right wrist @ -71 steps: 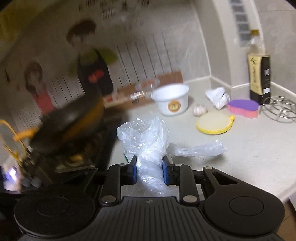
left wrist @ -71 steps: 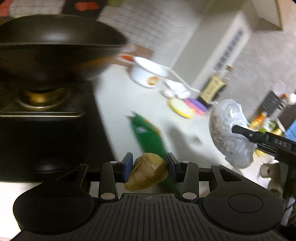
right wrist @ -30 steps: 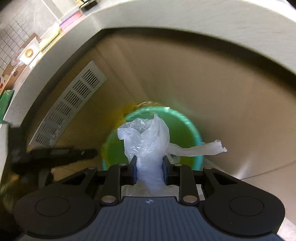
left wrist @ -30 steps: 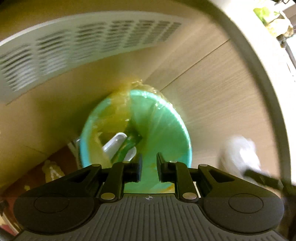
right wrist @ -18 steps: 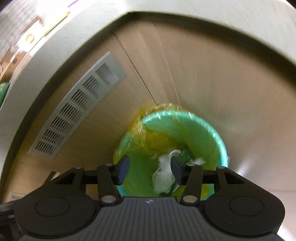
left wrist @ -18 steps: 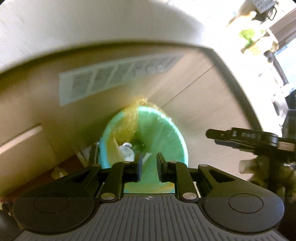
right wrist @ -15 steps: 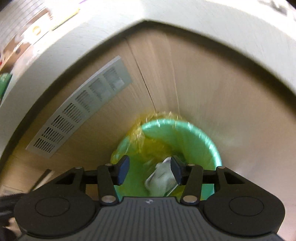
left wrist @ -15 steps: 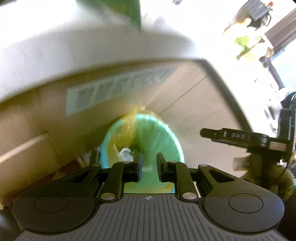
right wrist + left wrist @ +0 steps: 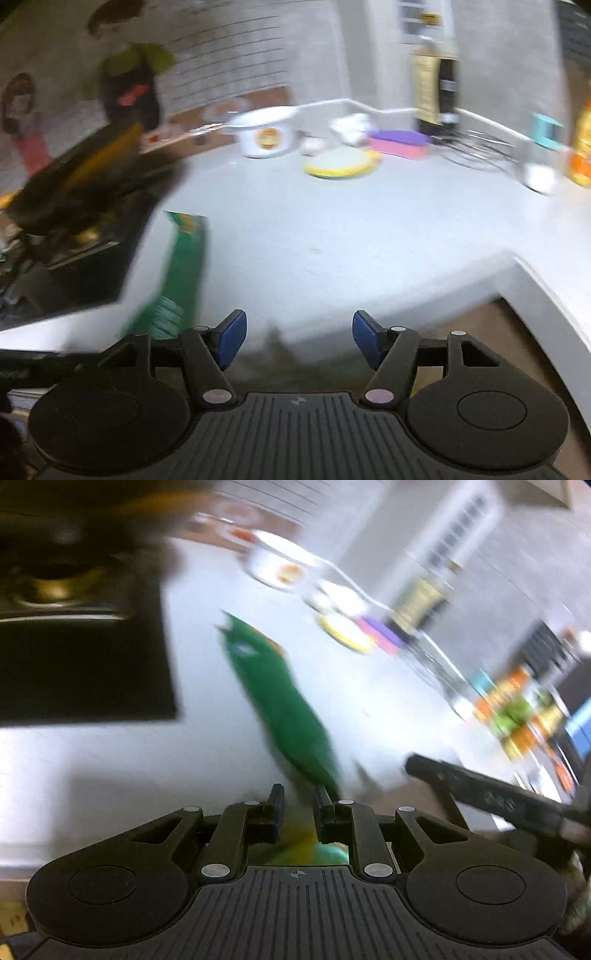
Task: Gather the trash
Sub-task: 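Raise both grippers back over the counter toward the green packet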
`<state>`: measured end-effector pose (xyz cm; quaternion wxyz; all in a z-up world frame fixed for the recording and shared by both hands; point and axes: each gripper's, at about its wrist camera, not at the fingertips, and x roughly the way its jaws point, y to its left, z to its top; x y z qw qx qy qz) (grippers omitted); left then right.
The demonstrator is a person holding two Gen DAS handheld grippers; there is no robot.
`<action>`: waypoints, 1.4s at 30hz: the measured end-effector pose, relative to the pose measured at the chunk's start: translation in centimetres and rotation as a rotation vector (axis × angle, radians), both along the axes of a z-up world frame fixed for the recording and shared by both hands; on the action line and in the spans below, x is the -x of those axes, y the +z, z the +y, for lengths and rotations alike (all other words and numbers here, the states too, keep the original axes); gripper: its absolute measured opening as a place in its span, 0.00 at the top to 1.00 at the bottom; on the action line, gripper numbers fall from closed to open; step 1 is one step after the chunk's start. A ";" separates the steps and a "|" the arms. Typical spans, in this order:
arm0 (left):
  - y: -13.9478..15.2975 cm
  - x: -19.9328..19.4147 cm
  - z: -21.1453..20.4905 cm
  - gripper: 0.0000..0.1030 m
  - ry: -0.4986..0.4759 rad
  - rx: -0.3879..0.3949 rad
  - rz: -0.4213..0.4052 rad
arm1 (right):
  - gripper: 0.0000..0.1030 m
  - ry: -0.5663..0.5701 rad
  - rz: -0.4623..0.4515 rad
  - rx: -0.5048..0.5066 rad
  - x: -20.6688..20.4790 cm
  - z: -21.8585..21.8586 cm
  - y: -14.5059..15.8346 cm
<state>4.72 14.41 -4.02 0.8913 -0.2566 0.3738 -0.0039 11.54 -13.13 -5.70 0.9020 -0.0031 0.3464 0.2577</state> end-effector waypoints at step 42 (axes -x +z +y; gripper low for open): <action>-2.4 -11.2 5.7 0.81 -0.070 0.131 -0.003 | 0.28 0.048 -0.050 0.237 -6.3 12.2 -0.3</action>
